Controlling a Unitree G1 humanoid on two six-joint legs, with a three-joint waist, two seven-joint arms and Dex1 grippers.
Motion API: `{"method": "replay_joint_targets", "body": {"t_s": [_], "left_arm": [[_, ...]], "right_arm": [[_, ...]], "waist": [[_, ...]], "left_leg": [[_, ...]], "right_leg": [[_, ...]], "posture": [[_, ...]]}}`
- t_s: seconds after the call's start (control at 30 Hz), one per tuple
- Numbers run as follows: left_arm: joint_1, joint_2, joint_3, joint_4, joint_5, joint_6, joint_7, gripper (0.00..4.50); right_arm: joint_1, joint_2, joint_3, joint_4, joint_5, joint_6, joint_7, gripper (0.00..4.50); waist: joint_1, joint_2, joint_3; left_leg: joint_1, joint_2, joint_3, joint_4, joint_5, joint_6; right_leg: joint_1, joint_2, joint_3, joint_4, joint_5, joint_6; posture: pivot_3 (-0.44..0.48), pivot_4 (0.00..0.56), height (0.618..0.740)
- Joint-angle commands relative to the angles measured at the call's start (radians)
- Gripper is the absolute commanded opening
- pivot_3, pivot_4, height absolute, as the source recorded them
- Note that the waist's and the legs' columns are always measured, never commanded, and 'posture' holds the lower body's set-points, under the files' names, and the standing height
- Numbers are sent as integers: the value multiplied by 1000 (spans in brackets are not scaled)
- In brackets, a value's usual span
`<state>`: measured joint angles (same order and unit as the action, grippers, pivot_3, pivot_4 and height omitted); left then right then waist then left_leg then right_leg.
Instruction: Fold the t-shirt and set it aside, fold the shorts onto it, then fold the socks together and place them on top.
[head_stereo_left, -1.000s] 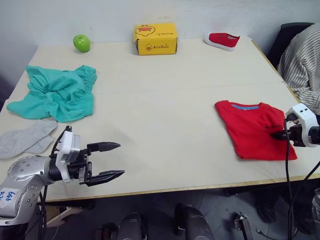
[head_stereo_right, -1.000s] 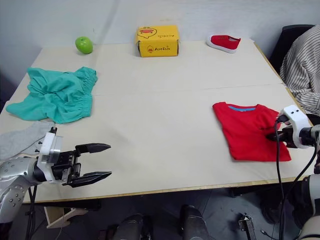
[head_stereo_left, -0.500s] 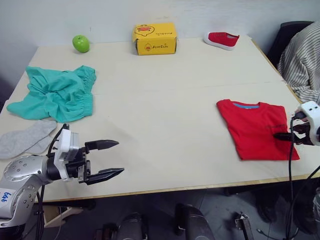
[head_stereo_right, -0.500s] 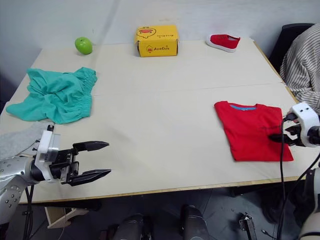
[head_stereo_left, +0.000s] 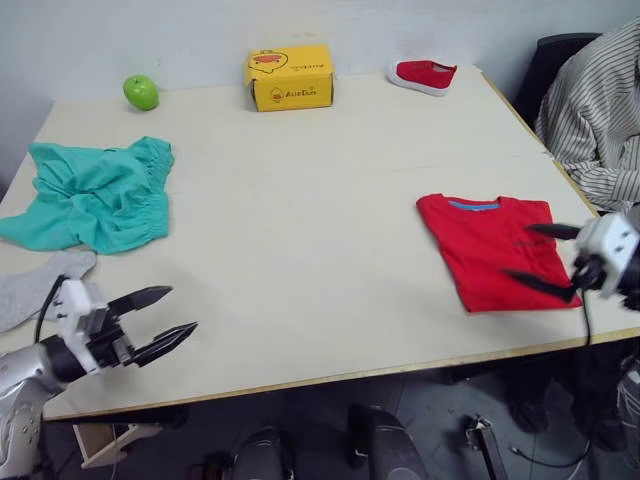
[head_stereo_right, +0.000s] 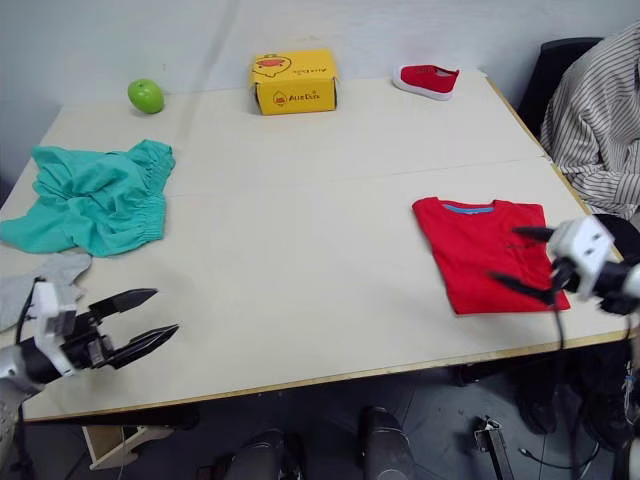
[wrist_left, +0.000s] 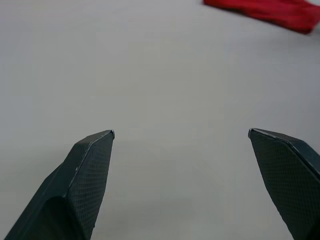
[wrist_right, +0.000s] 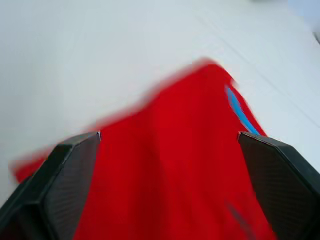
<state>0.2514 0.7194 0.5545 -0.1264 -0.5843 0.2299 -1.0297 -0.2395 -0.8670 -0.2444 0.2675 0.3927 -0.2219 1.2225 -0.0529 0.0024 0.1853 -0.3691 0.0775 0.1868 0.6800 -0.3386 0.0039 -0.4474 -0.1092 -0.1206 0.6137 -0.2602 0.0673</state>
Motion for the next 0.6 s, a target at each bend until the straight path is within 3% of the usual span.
{"method": "replay_joint_targets", "body": {"t_s": [0.03, 0.27, 0.4, 0.47, 0.6], "left_arm": [[83, -21, 146, 43, 20, -75, 40, 4500], [277, -131, 334, 78, 19, -131, 128, 4500], [328, -171, 388, 122, 10, -147, 176, 4500], [326, -179, 408, 138, -8, -140, 202, 4500], [306, -175, 410, 115, -51, -73, 242, 4500]], "right_arm": [[91, 64, -5, -195, 4, -70, -51, 4451], [110, 198, 81, -280, -27, -31, -158, 4451], [149, 229, 120, -298, -50, -76, -151, 4451], [169, 236, 135, -313, -60, -92, -159, 4451], [211, 228, 151, -358, -31, -76, -135, 4451]], "waist": [[1, 0, 0], [-6, -6, -2], [-18, -3, 0], [8, -6, 0], [58, -6, 1]], "left_leg": [[0, 0, 0, 0, -2, 1], [-1, -3, -6, 2, -6, 7], [-3, -32, -71, -16, 11, 18], [-6, -38, -85, -16, 15, 17], [-6, -37, -81, -11, 13, 13]], "right_leg": [[0, 0, 0, 0, 0, -1], [4, -8, -4, -2, 0, -1], [40, -38, -57, -12, -5, 5], [45, -42, -68, -11, -7, 8], [39, -42, -60, -10, -9, 6]], "posture": [[0, 150, 740], [0, 150, 740], [0, 150, 740], [0, 150, 740], [0, 150, 740]]}}
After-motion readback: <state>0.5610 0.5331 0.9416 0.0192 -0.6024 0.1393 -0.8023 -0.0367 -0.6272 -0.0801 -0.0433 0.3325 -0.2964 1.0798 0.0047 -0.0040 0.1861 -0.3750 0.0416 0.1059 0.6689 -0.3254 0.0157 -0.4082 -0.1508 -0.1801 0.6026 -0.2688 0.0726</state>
